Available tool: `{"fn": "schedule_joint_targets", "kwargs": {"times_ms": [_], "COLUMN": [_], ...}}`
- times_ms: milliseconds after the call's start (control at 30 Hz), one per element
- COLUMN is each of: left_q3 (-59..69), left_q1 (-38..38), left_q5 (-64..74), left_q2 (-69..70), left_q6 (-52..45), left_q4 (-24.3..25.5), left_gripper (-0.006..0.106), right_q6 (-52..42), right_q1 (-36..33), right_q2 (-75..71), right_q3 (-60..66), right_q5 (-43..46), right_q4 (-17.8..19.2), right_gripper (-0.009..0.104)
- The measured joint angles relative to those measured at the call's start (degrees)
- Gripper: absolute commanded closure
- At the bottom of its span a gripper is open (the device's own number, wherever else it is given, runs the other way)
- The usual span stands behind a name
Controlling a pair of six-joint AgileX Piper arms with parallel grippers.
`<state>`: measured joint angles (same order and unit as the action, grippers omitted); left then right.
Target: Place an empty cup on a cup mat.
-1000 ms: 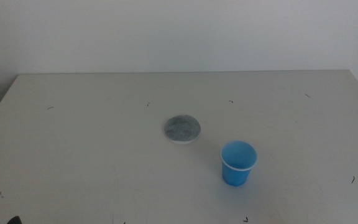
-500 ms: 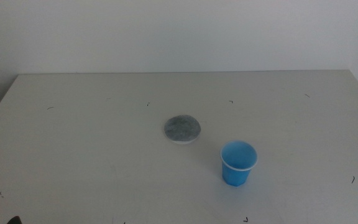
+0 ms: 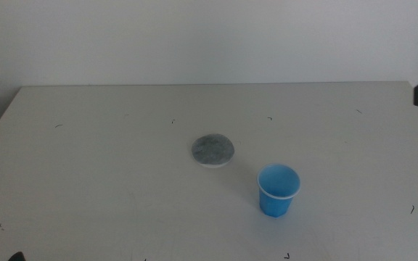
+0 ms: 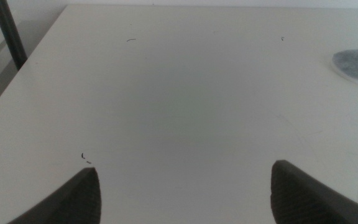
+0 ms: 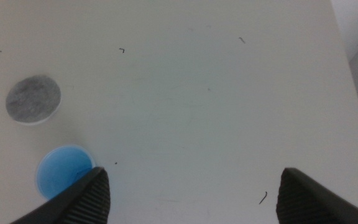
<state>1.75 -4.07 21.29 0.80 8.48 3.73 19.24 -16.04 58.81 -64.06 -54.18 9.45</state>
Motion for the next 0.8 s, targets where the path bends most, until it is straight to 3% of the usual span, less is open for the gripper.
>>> {"fn": "schedule_joint_targets", "kwargs": {"times_ms": [300,800], "left_q3": [0.0,0.0], "left_q1": [0.0,0.0], "left_q5": [0.0,0.0], "left_q2": [0.0,0.0], "left_q6": [0.0,0.0], "left_q4": [0.0,0.0], "left_gripper": [-0.005,-0.005], "right_q6": [4.5,15.6], "right_q1": [-8.9,-12.1], "right_q2": [21.0,37.0], "right_q3": [-15.4,-16.3], "right_q5": [-9.2,-4.9], "right_q4": [1.3,1.4], "right_gripper": [0.010,0.010]}}
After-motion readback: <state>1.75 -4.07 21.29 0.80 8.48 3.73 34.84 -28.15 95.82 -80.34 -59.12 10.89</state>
